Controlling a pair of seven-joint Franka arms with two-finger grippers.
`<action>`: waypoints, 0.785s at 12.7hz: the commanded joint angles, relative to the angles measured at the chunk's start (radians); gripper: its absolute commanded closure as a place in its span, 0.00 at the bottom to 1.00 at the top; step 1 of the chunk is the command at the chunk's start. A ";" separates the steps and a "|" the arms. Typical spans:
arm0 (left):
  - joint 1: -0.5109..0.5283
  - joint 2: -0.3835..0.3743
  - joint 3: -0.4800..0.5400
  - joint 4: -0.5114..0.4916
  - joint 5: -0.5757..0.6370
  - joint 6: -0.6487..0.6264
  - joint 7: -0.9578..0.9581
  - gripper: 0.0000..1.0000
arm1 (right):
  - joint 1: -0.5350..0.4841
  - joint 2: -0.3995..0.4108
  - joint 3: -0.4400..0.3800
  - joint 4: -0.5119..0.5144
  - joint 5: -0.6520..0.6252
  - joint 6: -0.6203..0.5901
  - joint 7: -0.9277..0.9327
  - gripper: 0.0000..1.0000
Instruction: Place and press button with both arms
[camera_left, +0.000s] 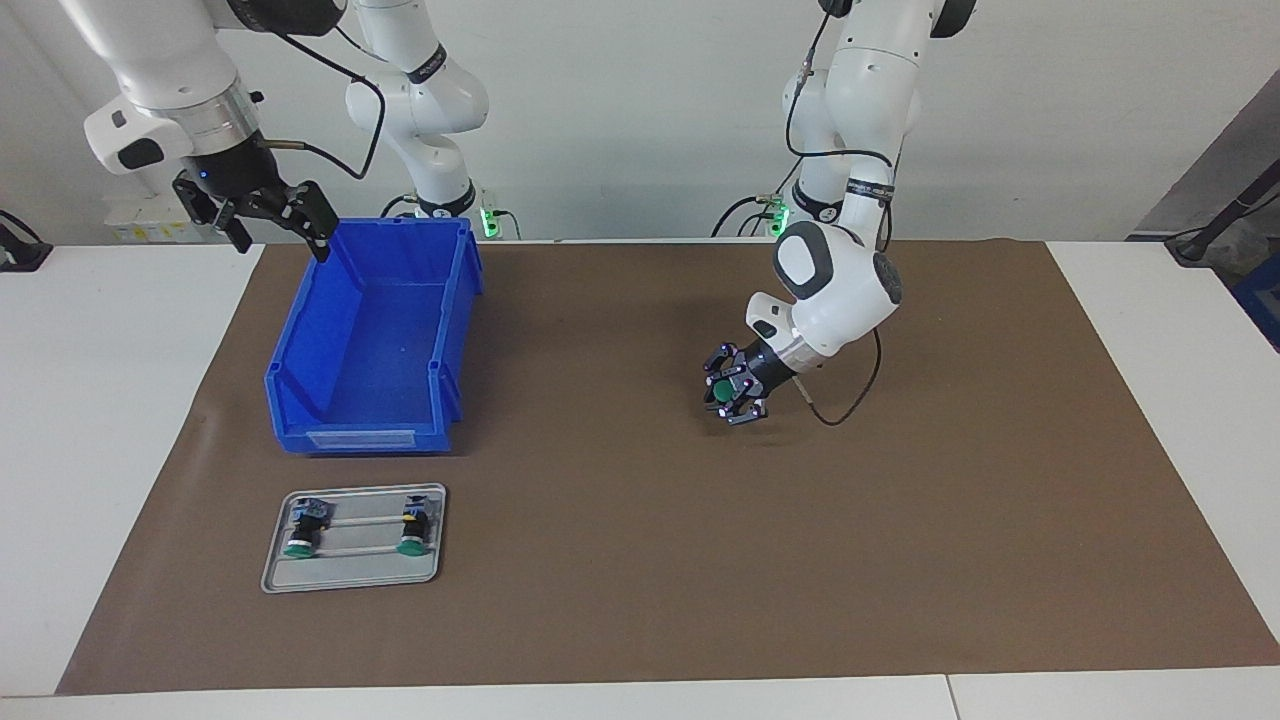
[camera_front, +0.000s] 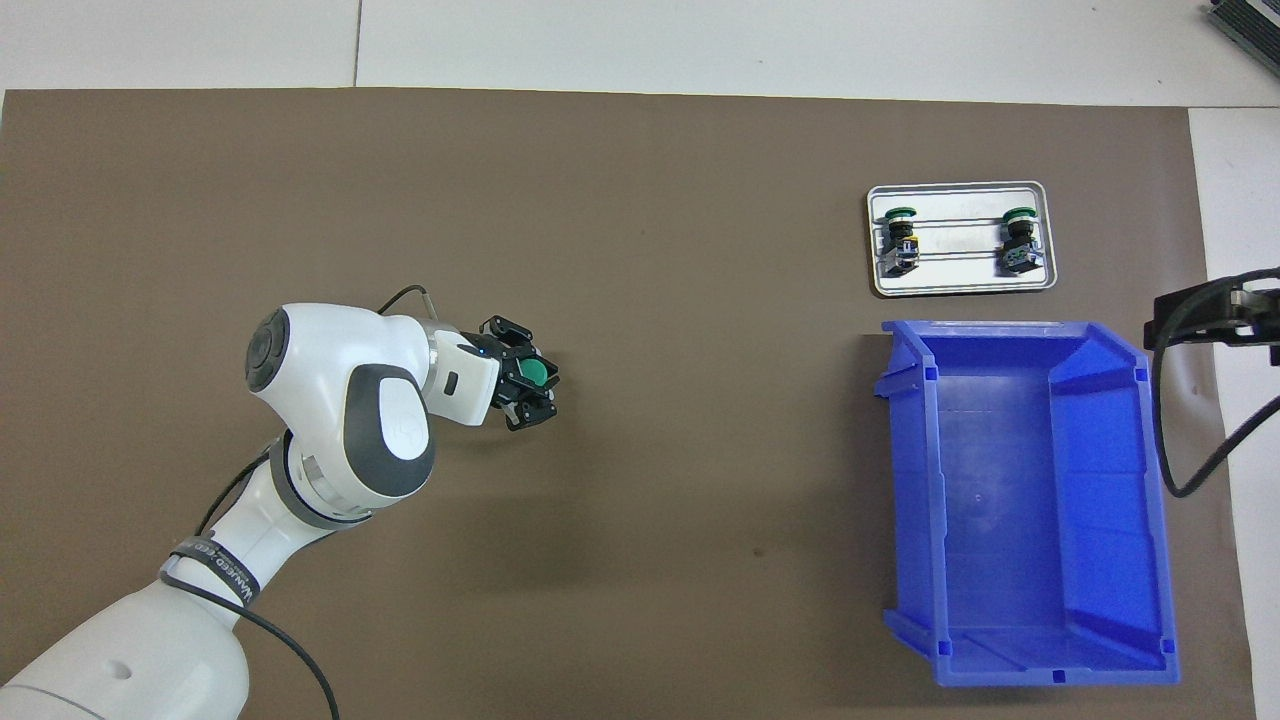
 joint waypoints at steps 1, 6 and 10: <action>0.001 -0.041 -0.005 -0.066 -0.025 0.021 0.041 0.81 | -0.012 -0.028 0.002 -0.034 -0.002 0.019 -0.030 0.00; 0.000 -0.041 -0.005 -0.061 -0.025 0.016 0.039 0.02 | -0.012 -0.028 0.002 -0.034 -0.002 0.018 -0.030 0.00; 0.000 -0.077 -0.004 -0.052 -0.027 0.012 -0.023 0.01 | -0.012 -0.029 0.002 -0.034 -0.002 0.019 -0.030 0.00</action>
